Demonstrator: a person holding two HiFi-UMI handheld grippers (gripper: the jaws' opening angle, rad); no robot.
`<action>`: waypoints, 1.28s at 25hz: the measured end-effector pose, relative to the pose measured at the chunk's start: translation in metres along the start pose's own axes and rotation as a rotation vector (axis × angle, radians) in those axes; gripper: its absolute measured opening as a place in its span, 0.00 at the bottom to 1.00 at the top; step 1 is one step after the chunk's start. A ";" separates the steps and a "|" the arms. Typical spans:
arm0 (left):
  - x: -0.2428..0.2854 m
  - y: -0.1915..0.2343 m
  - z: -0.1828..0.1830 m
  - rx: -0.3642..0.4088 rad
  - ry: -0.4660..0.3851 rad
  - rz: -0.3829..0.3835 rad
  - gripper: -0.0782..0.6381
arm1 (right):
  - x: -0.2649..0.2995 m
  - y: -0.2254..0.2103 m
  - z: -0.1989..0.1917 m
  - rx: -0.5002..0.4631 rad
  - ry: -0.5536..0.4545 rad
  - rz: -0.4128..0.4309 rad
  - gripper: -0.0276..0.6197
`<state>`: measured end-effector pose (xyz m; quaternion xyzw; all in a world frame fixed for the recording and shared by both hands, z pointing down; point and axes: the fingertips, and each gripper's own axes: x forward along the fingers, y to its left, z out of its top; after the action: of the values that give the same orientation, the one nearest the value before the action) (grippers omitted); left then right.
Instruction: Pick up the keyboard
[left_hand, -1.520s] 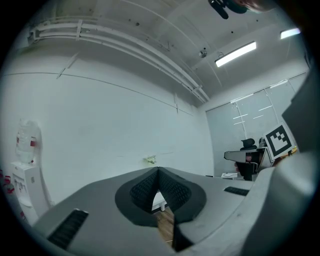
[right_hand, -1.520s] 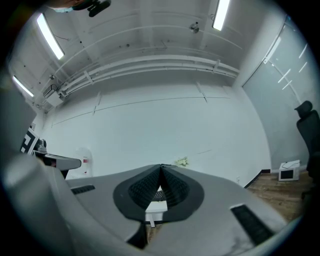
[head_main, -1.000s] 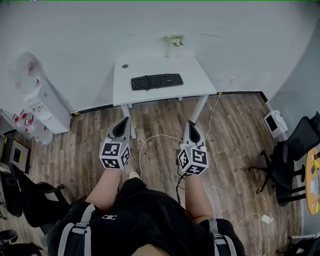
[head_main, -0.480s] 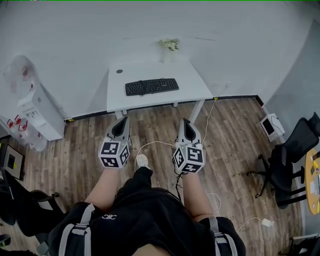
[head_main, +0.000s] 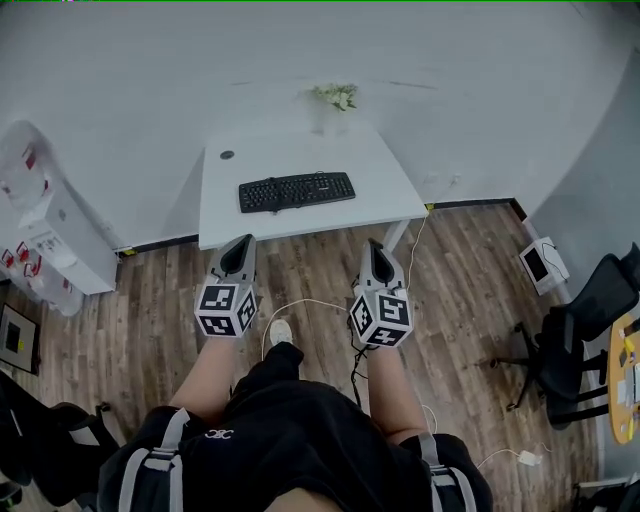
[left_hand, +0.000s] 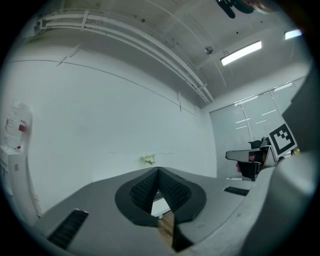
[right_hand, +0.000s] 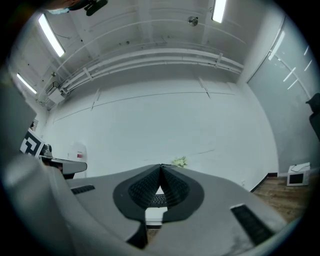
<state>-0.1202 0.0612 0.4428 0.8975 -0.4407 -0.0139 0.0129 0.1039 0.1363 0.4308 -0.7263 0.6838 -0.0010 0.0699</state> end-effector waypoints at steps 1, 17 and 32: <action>0.014 0.004 -0.003 0.001 0.008 0.002 0.11 | 0.013 -0.007 -0.003 0.005 0.005 -0.005 0.05; 0.226 0.107 -0.044 -0.030 0.171 -0.003 0.11 | 0.252 -0.060 -0.069 0.083 0.163 -0.028 0.05; 0.379 0.209 -0.049 -0.105 0.213 -0.020 0.11 | 0.435 -0.065 -0.088 0.029 0.266 -0.022 0.05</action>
<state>-0.0514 -0.3659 0.4946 0.8962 -0.4266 0.0586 0.1066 0.1882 -0.3008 0.4835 -0.7260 0.6791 -0.1080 -0.0111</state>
